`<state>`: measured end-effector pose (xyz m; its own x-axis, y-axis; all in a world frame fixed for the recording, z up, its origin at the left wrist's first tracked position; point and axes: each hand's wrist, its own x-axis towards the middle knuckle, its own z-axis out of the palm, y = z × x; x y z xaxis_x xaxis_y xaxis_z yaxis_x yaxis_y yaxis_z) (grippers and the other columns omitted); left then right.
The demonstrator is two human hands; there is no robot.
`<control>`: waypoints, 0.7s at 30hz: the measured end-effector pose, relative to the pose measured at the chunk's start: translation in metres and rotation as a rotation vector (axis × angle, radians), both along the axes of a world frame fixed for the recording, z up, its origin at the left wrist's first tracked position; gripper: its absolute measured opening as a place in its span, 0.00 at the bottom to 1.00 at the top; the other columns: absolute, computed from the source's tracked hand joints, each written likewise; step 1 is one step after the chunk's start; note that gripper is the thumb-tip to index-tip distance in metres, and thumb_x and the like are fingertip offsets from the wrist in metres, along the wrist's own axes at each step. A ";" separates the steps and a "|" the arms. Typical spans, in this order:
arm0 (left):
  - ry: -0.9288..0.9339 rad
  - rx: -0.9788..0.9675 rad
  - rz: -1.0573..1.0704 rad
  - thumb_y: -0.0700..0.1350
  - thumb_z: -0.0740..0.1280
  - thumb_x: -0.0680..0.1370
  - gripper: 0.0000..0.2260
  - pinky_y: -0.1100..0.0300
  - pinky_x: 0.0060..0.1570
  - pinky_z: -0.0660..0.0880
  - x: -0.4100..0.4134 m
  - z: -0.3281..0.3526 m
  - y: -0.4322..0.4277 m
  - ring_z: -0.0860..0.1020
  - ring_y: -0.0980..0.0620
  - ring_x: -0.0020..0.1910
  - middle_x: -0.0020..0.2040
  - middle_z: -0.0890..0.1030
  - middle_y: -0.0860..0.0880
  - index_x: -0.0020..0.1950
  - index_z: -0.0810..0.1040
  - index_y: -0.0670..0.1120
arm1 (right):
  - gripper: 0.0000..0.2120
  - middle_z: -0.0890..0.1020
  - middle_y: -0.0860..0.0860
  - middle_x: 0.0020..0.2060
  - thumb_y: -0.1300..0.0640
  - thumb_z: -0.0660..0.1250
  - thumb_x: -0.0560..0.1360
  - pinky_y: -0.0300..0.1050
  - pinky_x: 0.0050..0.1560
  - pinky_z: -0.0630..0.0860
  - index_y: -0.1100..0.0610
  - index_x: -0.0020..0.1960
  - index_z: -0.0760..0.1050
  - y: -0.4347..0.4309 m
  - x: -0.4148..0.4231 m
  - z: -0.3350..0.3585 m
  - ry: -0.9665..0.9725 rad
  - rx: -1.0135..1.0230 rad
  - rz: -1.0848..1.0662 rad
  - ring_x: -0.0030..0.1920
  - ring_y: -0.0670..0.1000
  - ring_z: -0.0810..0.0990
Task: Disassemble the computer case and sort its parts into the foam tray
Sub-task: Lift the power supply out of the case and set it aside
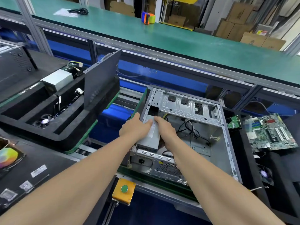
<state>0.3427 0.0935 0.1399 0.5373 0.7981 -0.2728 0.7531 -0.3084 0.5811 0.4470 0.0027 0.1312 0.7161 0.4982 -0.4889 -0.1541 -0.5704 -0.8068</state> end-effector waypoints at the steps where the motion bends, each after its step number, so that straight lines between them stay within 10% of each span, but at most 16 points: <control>1: 0.001 0.010 -0.002 0.74 0.56 0.75 0.39 0.47 0.58 0.72 0.001 -0.003 0.001 0.72 0.38 0.71 0.76 0.71 0.47 0.81 0.56 0.56 | 0.26 0.82 0.52 0.59 0.30 0.61 0.67 0.64 0.65 0.78 0.44 0.55 0.81 0.001 0.000 0.001 -0.009 0.028 0.002 0.58 0.59 0.82; 10: -0.038 0.042 0.032 0.80 0.53 0.70 0.41 0.47 0.54 0.73 0.003 -0.006 0.003 0.76 0.39 0.66 0.69 0.77 0.47 0.75 0.64 0.56 | 0.13 0.84 0.52 0.52 0.38 0.68 0.72 0.61 0.51 0.84 0.47 0.45 0.84 -0.007 0.008 0.000 -0.091 0.143 -0.071 0.51 0.57 0.84; 16: 0.013 0.102 0.030 0.79 0.51 0.72 0.43 0.47 0.49 0.71 0.005 -0.003 0.001 0.76 0.38 0.64 0.69 0.76 0.44 0.76 0.63 0.50 | 0.44 0.69 0.52 0.78 0.20 0.59 0.72 0.61 0.73 0.66 0.45 0.79 0.69 0.001 0.008 -0.004 0.116 -0.001 0.078 0.78 0.58 0.68; 21: 0.026 0.110 0.006 0.72 0.57 0.74 0.34 0.51 0.45 0.71 0.002 -0.006 -0.001 0.79 0.40 0.58 0.64 0.79 0.45 0.71 0.66 0.49 | 0.54 0.81 0.50 0.66 0.14 0.60 0.64 0.62 0.75 0.69 0.48 0.78 0.72 -0.005 0.007 -0.008 0.292 0.041 0.170 0.72 0.60 0.78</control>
